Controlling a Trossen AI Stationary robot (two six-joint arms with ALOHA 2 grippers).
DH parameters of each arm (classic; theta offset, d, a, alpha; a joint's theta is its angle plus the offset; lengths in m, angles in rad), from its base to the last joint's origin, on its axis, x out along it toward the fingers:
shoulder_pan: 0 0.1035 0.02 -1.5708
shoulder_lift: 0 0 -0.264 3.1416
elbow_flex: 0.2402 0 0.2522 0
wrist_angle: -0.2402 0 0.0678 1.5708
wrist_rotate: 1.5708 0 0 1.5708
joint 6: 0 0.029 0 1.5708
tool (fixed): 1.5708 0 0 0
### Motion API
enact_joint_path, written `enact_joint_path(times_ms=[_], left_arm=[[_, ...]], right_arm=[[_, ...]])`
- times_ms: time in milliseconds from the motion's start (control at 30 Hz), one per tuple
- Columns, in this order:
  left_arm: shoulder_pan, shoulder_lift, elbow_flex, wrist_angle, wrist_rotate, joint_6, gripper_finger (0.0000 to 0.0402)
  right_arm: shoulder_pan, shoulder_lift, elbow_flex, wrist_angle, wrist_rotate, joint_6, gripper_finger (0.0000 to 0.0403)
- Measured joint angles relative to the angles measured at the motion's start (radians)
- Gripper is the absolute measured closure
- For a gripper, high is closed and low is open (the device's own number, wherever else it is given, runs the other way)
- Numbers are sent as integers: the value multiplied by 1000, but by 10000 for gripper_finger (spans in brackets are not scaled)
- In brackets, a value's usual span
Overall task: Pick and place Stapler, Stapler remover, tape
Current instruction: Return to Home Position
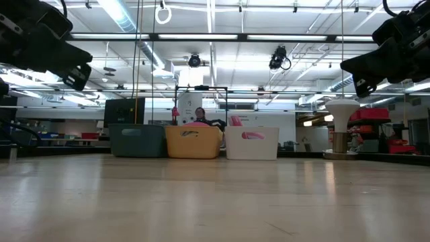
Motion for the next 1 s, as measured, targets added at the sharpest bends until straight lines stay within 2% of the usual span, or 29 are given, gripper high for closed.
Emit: enact_joint_path(times_ms=[167,400,1000], left_arm=[[0,0,0,0,6,-70,399],[0,0,0,-2,-26,138,399],[0,0,-2,23,-28,139,399]], right_arm=[[0,0,0,0,0,0,396],[0,0,0,0,0,0,396],[0,0,0,0,0,0,396]])
